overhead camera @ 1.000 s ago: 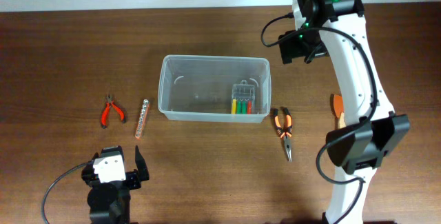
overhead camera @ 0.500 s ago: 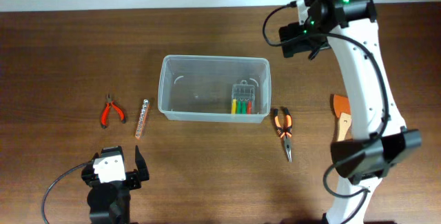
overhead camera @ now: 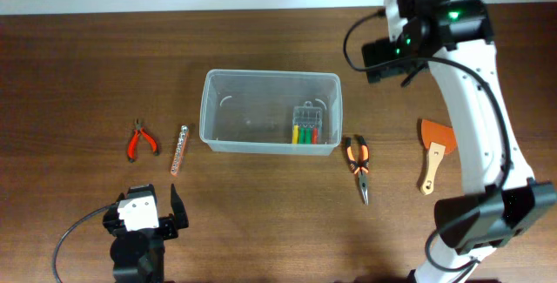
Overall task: Pack container
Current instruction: 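Lower right gripper onto the orange-black pliers and grasp them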
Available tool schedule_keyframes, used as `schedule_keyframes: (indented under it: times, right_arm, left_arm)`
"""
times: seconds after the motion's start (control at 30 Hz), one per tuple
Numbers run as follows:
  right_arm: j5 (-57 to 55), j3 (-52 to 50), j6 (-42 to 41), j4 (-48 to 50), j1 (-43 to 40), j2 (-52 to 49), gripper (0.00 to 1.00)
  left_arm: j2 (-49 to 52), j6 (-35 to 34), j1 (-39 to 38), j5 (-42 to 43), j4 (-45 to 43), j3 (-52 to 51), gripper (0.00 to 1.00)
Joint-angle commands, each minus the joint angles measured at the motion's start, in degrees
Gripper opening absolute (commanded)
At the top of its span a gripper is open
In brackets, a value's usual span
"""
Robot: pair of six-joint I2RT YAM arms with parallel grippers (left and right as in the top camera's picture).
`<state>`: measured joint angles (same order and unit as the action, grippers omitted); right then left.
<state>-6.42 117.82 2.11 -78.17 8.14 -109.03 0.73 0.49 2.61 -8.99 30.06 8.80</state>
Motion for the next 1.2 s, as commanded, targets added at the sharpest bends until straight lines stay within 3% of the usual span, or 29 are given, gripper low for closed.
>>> schedule_keyframes:
  times: [0.0,0.23,0.5,1.17]
  right_arm:
    - [2.4,-9.5,-0.8,3.6,-3.3,-0.6,0.93]
    - [4.3,-25.1,-1.0,11.3,-5.2,-0.6,0.93]
    - [4.5,-37.4,-0.9,19.1,-1.3,-0.6,0.93]
    - [4.9,-46.1,-3.2,24.7,-1.0,-0.7,0.85]
  left_arm:
    - [-0.4,1.1,0.3,0.2,-0.3,-0.5,0.99]
    - [-0.4,1.1,0.3,0.2,-0.3,-0.5,0.99]
    - [-0.4,1.1,0.3,0.2,-0.3,-0.5,0.99]
    - [-0.4,1.1,0.3,0.2,-0.3,-0.5,0.99]
